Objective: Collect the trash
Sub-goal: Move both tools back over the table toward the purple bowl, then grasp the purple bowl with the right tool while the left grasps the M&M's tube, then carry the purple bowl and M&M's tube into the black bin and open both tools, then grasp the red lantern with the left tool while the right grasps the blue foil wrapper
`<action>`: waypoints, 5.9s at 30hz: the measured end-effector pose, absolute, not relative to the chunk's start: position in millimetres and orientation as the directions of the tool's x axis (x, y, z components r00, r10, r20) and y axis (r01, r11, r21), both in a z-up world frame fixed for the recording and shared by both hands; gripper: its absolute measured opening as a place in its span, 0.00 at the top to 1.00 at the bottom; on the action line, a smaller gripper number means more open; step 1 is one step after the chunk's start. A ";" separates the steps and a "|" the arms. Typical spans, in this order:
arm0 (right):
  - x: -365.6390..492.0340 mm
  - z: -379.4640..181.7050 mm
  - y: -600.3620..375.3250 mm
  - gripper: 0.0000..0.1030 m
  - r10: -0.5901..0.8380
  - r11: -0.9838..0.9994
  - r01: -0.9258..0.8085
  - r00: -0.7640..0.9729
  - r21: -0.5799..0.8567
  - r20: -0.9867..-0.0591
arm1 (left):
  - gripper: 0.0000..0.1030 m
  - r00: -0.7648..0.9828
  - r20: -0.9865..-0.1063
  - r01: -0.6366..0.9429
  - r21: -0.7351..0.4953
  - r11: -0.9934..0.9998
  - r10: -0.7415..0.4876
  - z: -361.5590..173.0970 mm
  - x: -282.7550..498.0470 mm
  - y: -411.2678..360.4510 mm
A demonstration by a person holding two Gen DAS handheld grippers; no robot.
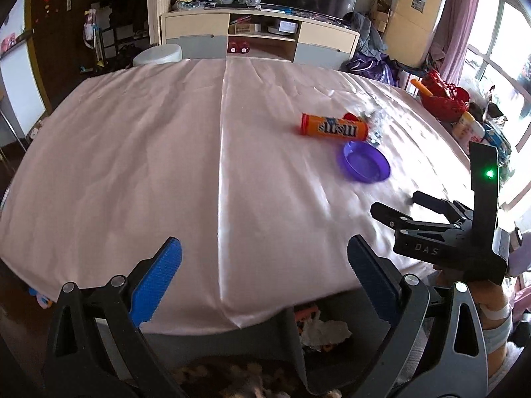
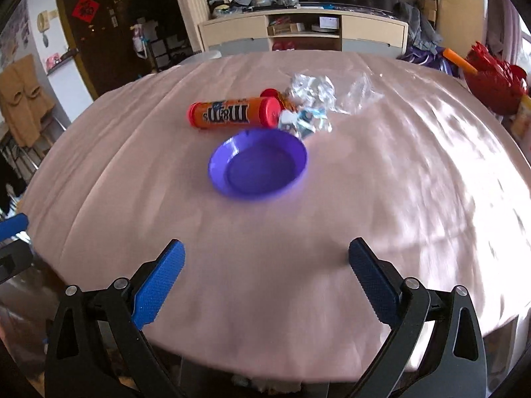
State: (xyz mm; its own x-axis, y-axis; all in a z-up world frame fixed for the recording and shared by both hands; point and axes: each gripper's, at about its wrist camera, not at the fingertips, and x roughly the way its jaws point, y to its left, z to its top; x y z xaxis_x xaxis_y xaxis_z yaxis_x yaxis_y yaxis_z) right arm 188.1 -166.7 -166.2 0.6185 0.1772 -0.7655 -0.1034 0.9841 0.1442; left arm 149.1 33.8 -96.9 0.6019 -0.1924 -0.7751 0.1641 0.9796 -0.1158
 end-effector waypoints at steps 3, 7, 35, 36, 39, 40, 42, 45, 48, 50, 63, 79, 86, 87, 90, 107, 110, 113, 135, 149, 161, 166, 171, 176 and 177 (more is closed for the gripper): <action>205.1 -166.4 -160.6 0.04 0.169 0.986 -0.103 0.621 0.135 -0.766 | 0.08 0.601 -0.777 0.171 -0.106 0.980 -0.189 -96.7 161.4 31.1; 223.7 -166.5 -152.2 0.04 0.163 0.987 -0.107 0.617 0.123 -0.770 | 0.08 0.596 -0.779 0.183 -0.102 0.978 -0.193 -97.9 176.6 27.6; 208.2 -163.9 -243.2 0.24 0.176 0.982 -0.055 0.629 0.183 -0.757 | 0.09 0.545 -0.819 0.331 0.014 0.944 -0.179 -148.7 293.6 -46.6; 208.4 -163.8 -243.6 0.24 0.182 0.980 -0.057 0.629 0.189 -0.756 | 0.09 0.544 -0.821 0.343 0.026 0.939 -0.176 -150.8 299.7 -50.2; 213.2 -162.7 -246.1 0.24 0.198 0.977 -0.061 0.627 0.206 -0.754 | 0.08 0.528 -0.825 0.391 0.028 0.920 -0.199 -154.0 313.9 -60.7; 215.3 -162.5 -246.5 0.24 0.204 0.975 -0.064 0.625 0.211 -0.754 | 0.08 0.524 -0.827 0.401 0.027 0.916 -0.205 -154.3 316.7 -62.9; 218.8 -162.5 -247.4 0.24 0.207 0.975 -0.066 0.624 0.213 -0.754 | 0.08 0.518 -0.828 0.429 0.033 0.903 -0.216 -154.5 323.2 -70.1; 222.3 -162.9 -247.6 0.24 0.210 0.974 -0.070 0.623 0.213 -0.754 | 0.08 0.514 -0.823 0.480 0.044 0.876 -0.241 -151.9 328.2 -80.7; 228.6 -162.2 -249.0 0.24 0.217 0.972 -0.067 0.622 0.224 -0.752 | 0.08 0.517 -0.815 0.526 0.063 0.848 -0.261 -150.3 331.0 -92.6; 230.1 -162.4 -250.9 0.24 0.224 0.970 -0.063 0.623 0.236 -0.750 | 0.09 0.515 -0.811 0.549 0.064 0.833 -0.278 -149.8 330.2 -98.3; 216.6 -162.4 -260.3 0.24 0.206 0.970 -0.029 0.626 0.242 -0.752 | 0.64 0.456 -0.824 0.631 0.032 0.776 -0.337 -148.2 297.0 -118.0; 126.1 -149.5 -251.5 0.24 0.259 0.956 -0.066 0.650 0.287 -0.715 | 0.68 0.509 -0.802 0.571 0.042 0.820 -0.313 -115.3 158.1 -81.0; 79.9 -134.9 -239.9 0.24 0.284 0.952 -0.108 0.660 0.287 -0.695 | 0.68 0.546 -0.778 0.514 0.016 0.858 -0.312 -97.4 91.2 -62.7; 74.4 -134.2 -239.0 0.24 0.286 0.952 -0.110 0.660 0.287 -0.694 | 0.68 0.547 -0.775 0.498 -0.003 0.867 -0.317 -96.7 80.0 -59.3; 57.7 -133.0 -234.5 0.24 0.286 0.953 -0.115 0.655 0.281 -0.699 | 0.68 0.540 -0.776 0.468 -0.045 0.883 -0.326 -101.3 60.5 -55.6; 24.3 -225.4 -226.5 0.24 0.267 0.957 -0.029 0.483 0.290 -0.834 | 0.68 0.402 -0.854 0.293 -0.222 0.930 -0.331 -212.0 12.4 -50.9; 27.5 -242.6 -218.3 0.24 0.281 0.954 -0.028 0.439 0.299 -0.854 | 0.68 0.363 -0.877 0.279 -0.219 0.935 -0.314 -231.3 18.7 -51.6; 31.2 -253.3 -213.7 0.24 0.288 0.951 -0.021 0.414 0.307 -0.864 | 0.68 0.331 -0.890 0.279 -0.224 0.934 -0.312 -244.9 23.6 -51.4; 36.4 -242.5 -234.7 0.12 0.224 0.956 0.066 0.462 0.285 -0.858 | 0.42 0.323 -0.898 0.256 -0.220 0.941 -0.298 -242.4 27.0 -47.2; 43.2 -182.4 -272.8 0.10 0.179 0.952 0.092 0.609 0.292 -0.773 | 0.22 0.439 -0.821 0.243 -0.282 0.928 -0.365 -173.6 32.9 -26.0; 93.9 -139.6 -268.6 0.10 0.128 0.978 0.030 0.685 0.204 -0.718 | 0.20 0.572 -0.780 0.253 -0.128 0.959 -0.255 -120.9 99.6 -11.1; 119.7 -133.5 -259.9 0.10 0.126 0.984 0.001 0.713 0.180 -0.690 | 0.20 0.636 -0.733 0.276 -0.075 0.958 -0.241 -107.2 124.1 -17.4; 144.8 -130.5 -254.1 0.10 0.135 0.984 -0.012 0.711 0.180 -0.690 | 0.17 0.642 -0.724 0.299 -0.068 0.952 -0.253 -96.1 159.6 -25.9; 181.1 -134.7 -256.1 0.10 0.158 0.977 -0.004 0.692 0.215 -0.704 | 0.08 0.650 -0.718 0.290 -0.071 0.955 -0.250 -93.5 193.8 -28.8; 187.7 -136.6 -256.5 0.10 0.152 0.977 0.003 0.685 0.212 -0.712 | 0.08 0.650 -0.718 0.283 -0.076 0.956 -0.250 -93.7 203.5 -28.6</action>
